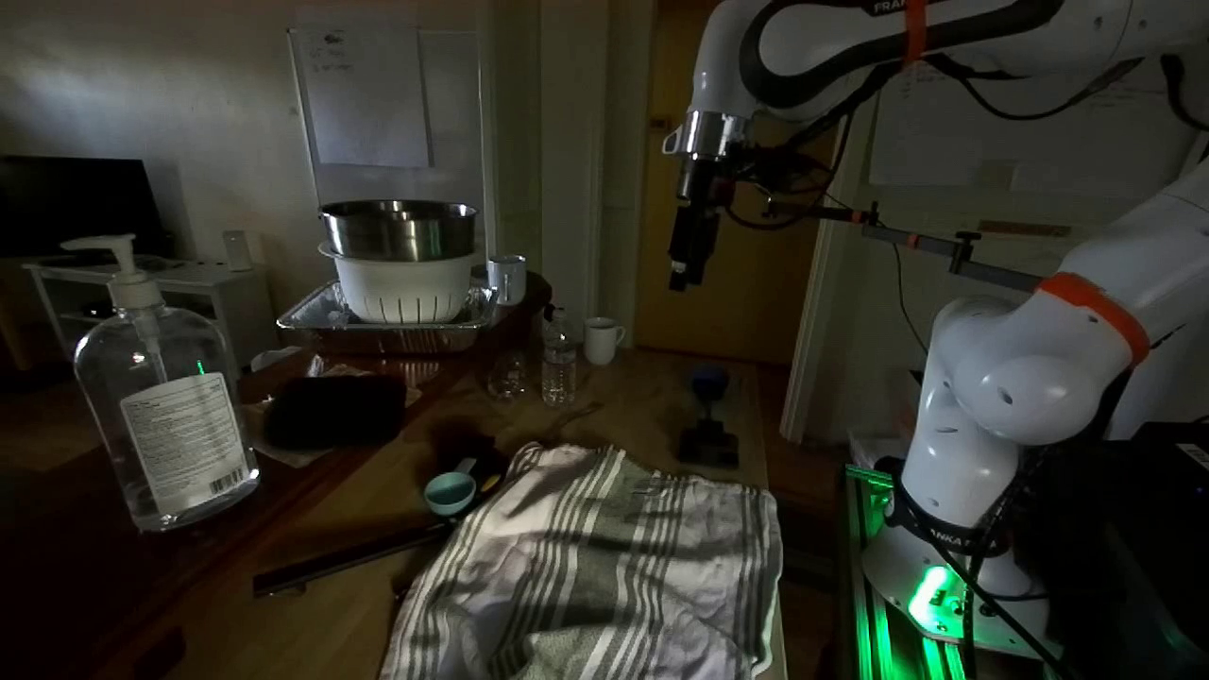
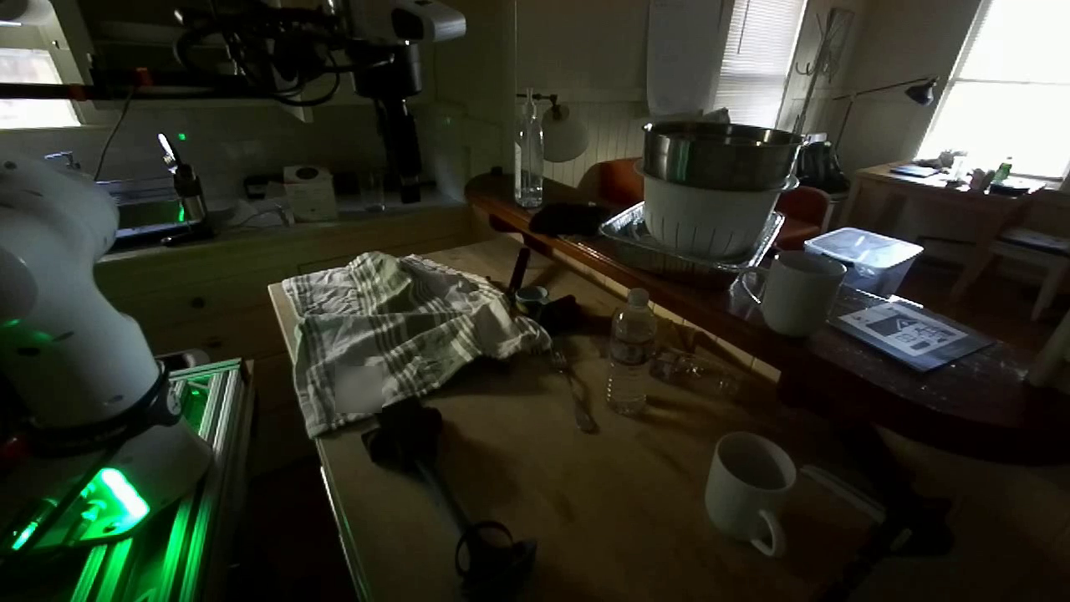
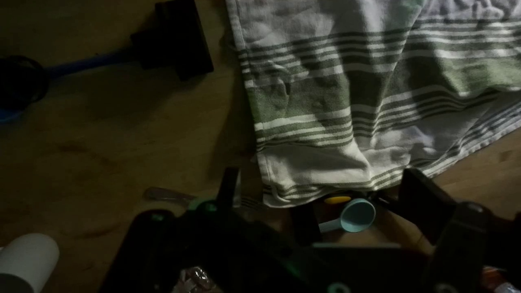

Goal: Pull the tea towel to the left

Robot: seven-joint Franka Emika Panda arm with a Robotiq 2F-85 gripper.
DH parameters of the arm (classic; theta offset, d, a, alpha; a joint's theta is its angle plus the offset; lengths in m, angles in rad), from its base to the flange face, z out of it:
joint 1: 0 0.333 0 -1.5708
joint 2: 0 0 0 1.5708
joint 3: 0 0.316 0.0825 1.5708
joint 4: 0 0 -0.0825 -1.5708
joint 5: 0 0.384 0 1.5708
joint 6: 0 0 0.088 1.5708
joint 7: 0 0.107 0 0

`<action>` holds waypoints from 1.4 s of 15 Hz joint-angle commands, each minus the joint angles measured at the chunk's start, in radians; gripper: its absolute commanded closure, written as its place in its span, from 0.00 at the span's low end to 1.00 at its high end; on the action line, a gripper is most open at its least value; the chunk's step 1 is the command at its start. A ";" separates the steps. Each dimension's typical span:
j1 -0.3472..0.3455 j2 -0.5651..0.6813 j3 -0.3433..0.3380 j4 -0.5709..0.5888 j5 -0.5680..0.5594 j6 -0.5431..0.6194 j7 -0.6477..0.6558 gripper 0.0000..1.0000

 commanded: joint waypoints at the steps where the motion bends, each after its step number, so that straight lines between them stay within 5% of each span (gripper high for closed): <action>1: 0.008 0.124 -0.017 -0.033 0.056 0.184 -0.048 0.00; 5: 0.042 0.296 -0.048 -0.065 0.152 0.448 -0.164 0.00; 11: 0.070 0.563 -0.051 -0.025 0.286 0.655 -0.347 0.00; 12: 0.062 0.556 -0.050 -0.014 0.303 0.580 -0.357 0.00; 18: 0.034 0.559 -0.021 -0.024 0.278 0.611 -0.334 0.00; 21: 0.050 0.637 -0.015 0.017 0.397 0.635 -0.404 0.00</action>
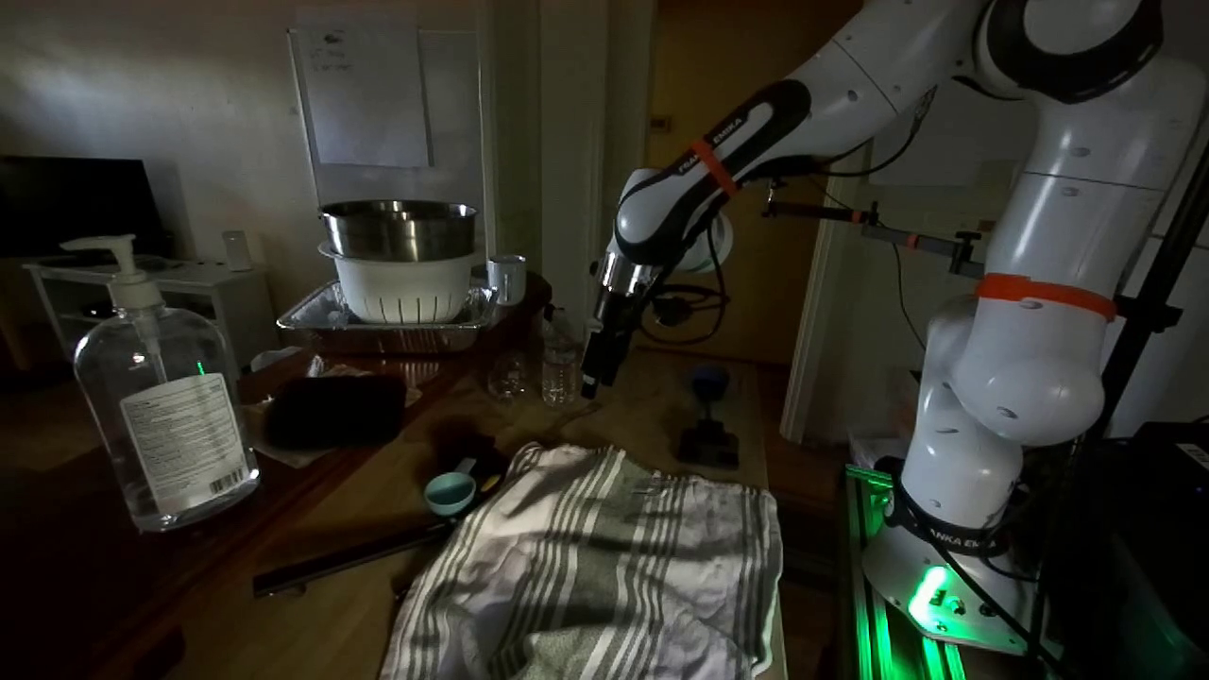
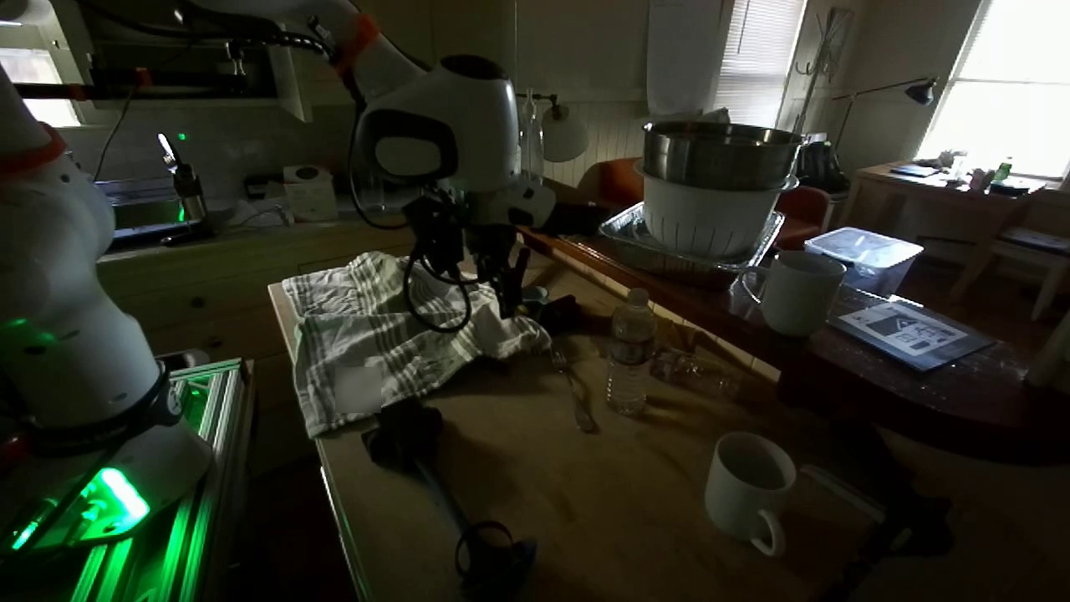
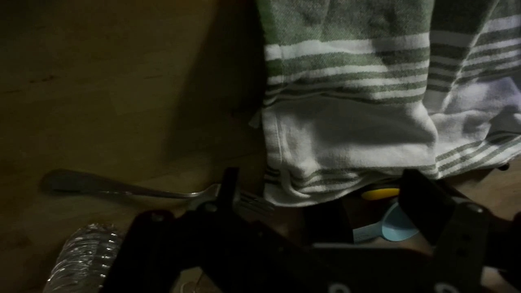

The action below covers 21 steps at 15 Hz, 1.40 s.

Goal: Pull the tea towel to the left

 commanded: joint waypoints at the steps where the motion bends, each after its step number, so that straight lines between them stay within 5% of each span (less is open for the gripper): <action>1: -0.004 0.084 0.023 0.045 0.120 0.025 -0.088 0.00; 13: -0.133 0.371 0.158 0.185 0.305 0.118 -0.261 0.00; 21: -0.166 0.398 0.196 0.204 0.290 0.112 -0.261 0.00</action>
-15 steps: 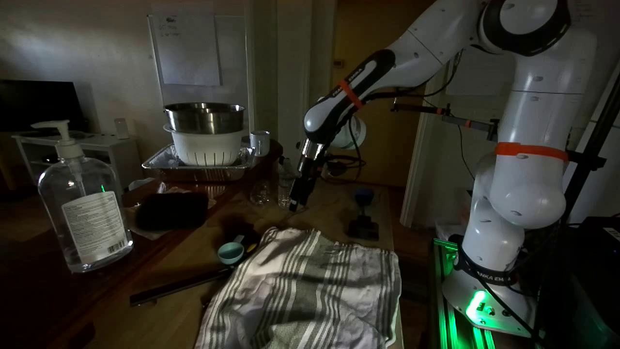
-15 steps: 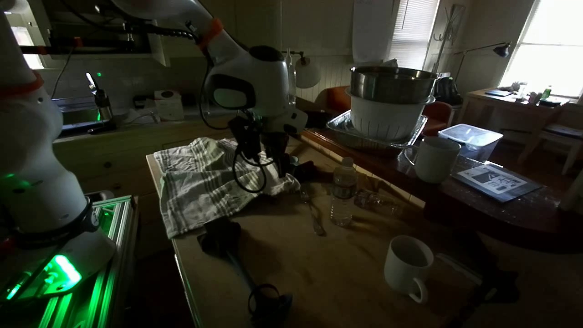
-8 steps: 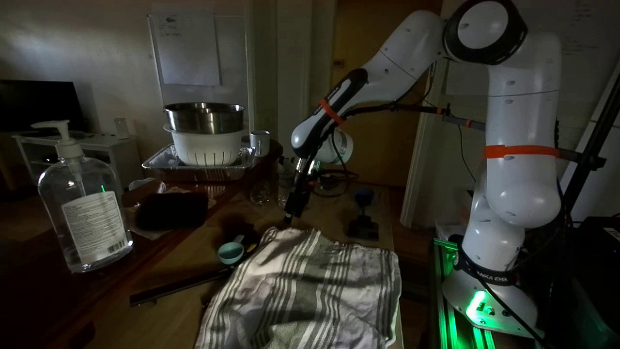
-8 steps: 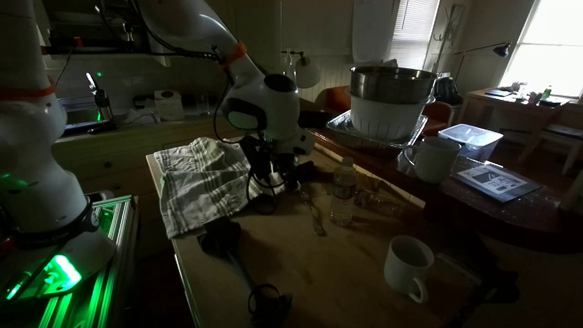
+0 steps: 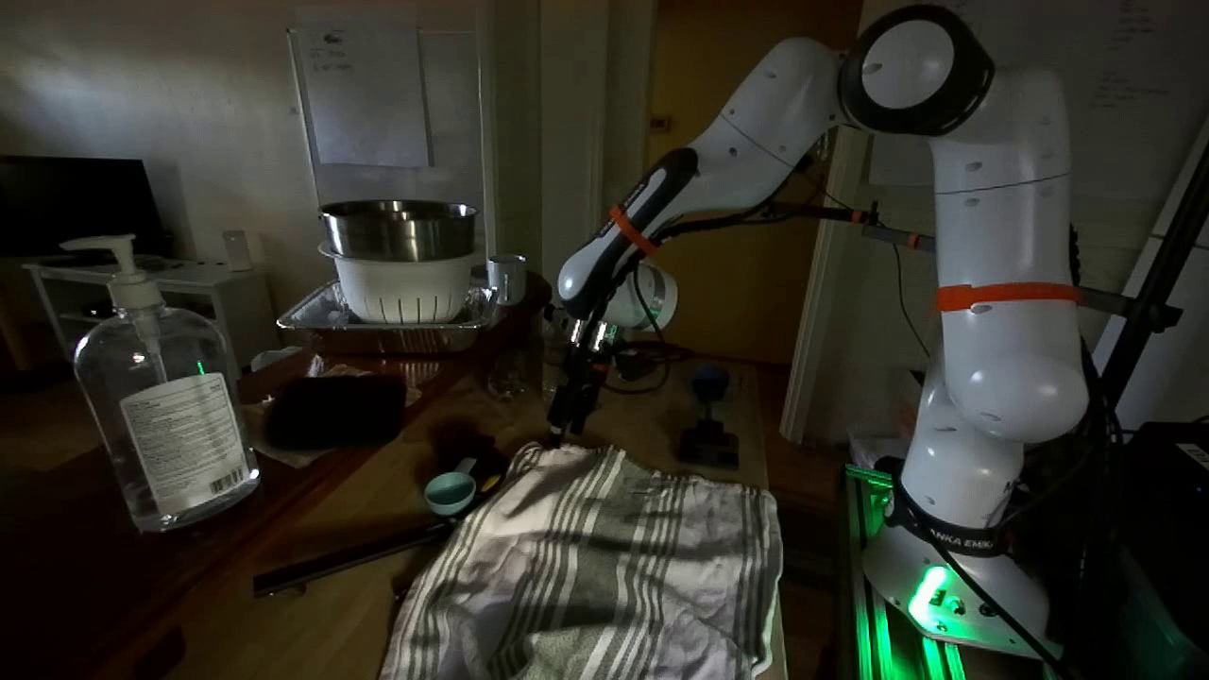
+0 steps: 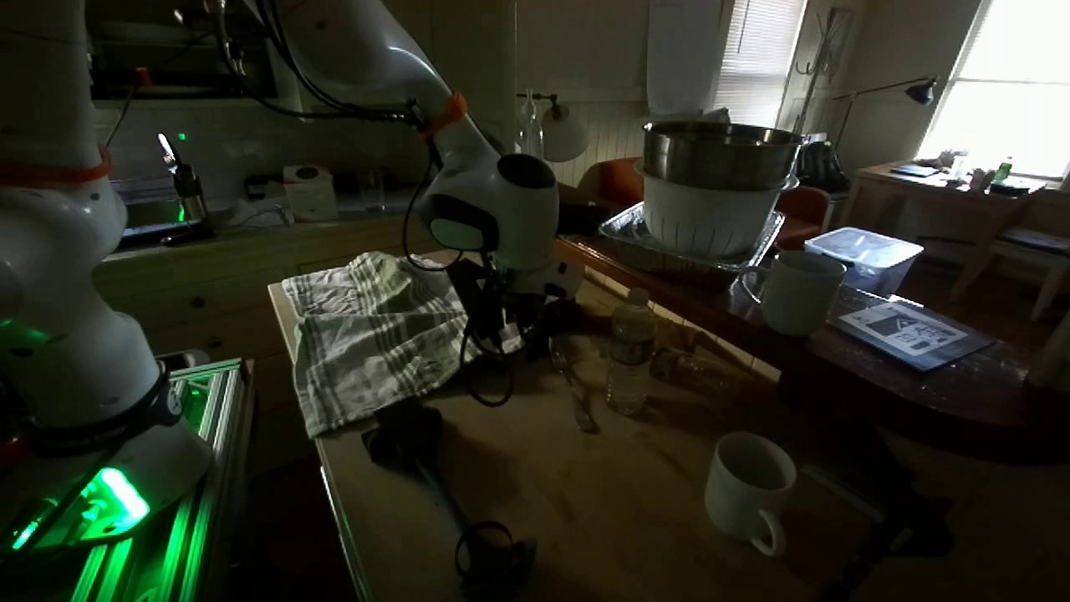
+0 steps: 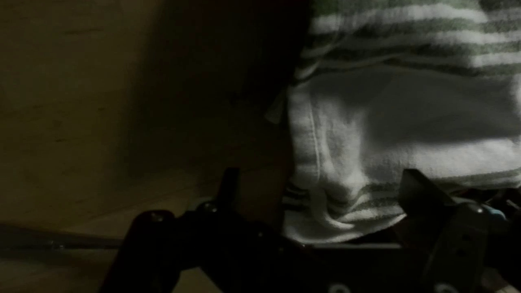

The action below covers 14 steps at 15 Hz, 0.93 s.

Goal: Pull the tea towel to the left

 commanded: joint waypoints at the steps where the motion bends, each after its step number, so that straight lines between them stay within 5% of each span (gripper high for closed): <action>1: -0.045 0.046 0.050 0.035 0.023 -0.001 -0.032 0.00; 4: -0.068 0.081 0.082 0.063 0.047 -0.001 -0.053 0.00; 9: -0.093 0.107 0.107 0.095 0.041 -0.036 -0.043 0.50; 14: -0.093 0.074 0.100 0.077 0.022 -0.097 -0.012 0.49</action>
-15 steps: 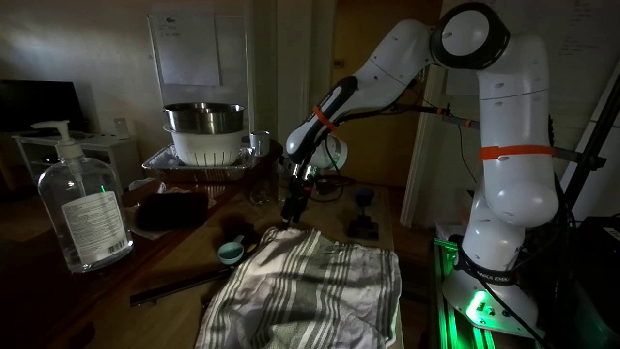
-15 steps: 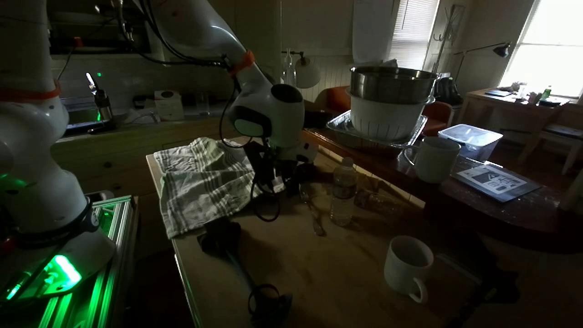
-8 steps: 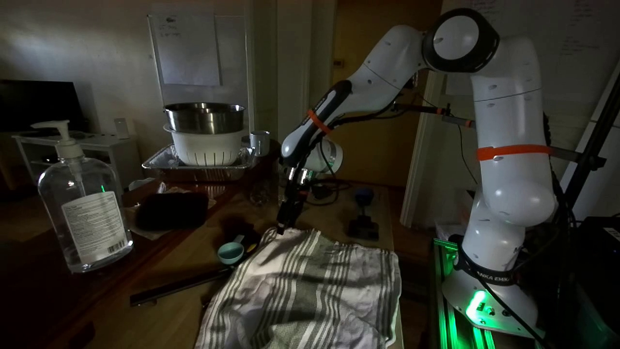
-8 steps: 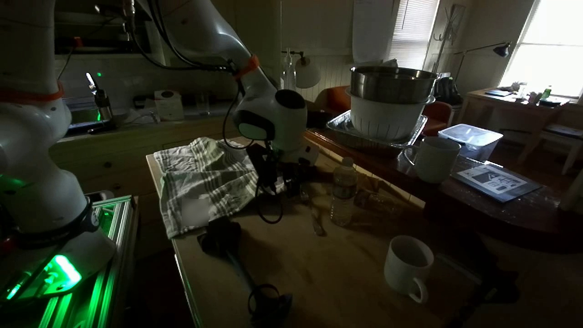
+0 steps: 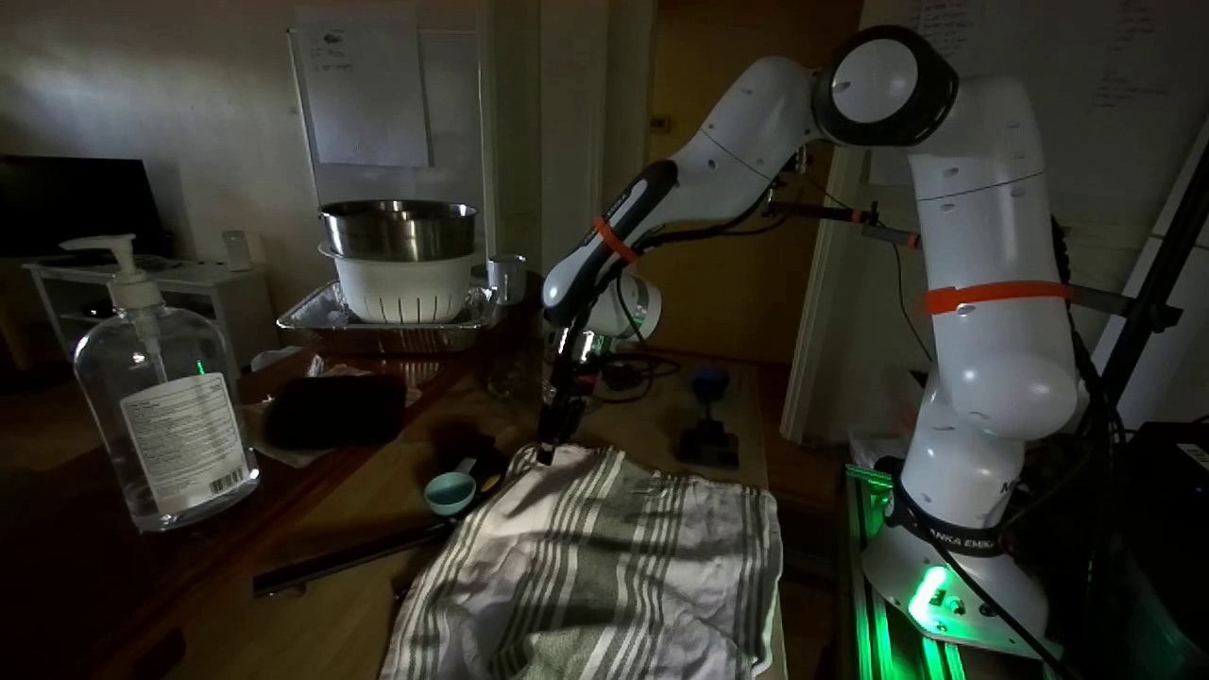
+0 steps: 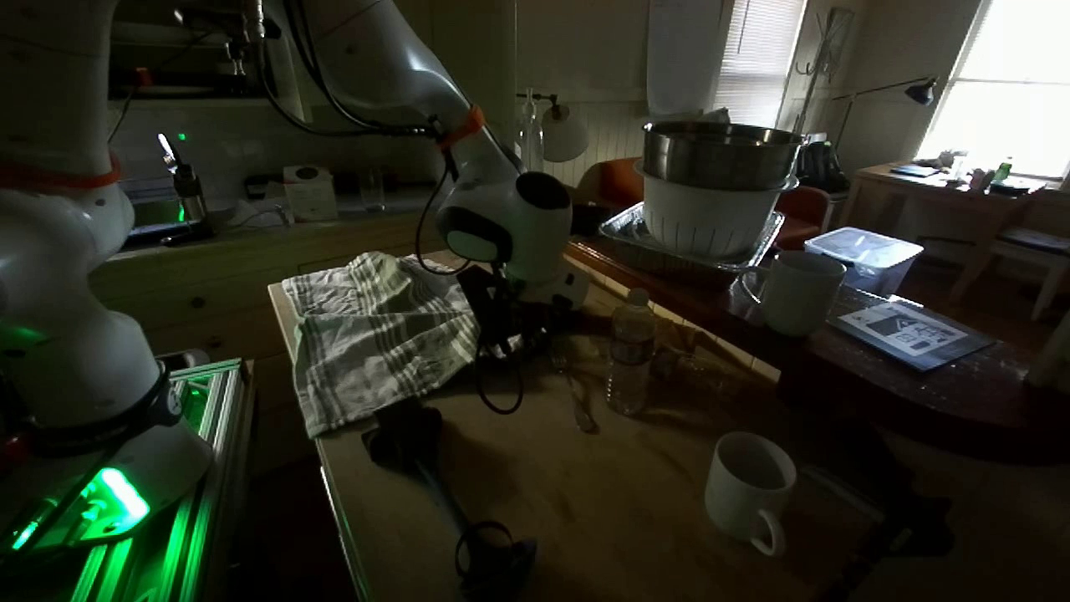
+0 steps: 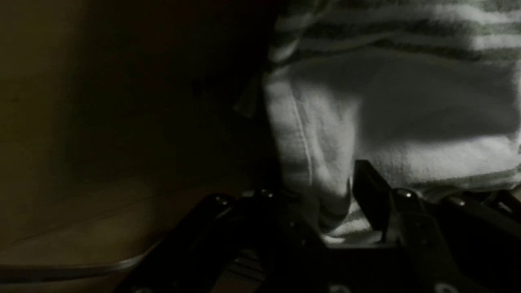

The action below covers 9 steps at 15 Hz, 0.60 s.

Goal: Pull the tea towel to the left

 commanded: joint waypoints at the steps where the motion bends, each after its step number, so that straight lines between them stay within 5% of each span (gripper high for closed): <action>1: -0.014 -0.022 0.005 -0.005 -0.004 -0.068 0.015 0.53; 6: -0.023 -0.100 -0.001 -0.042 0.019 -0.104 -0.007 0.86; 9: -0.021 -0.144 -0.008 -0.055 0.039 -0.108 -0.028 0.95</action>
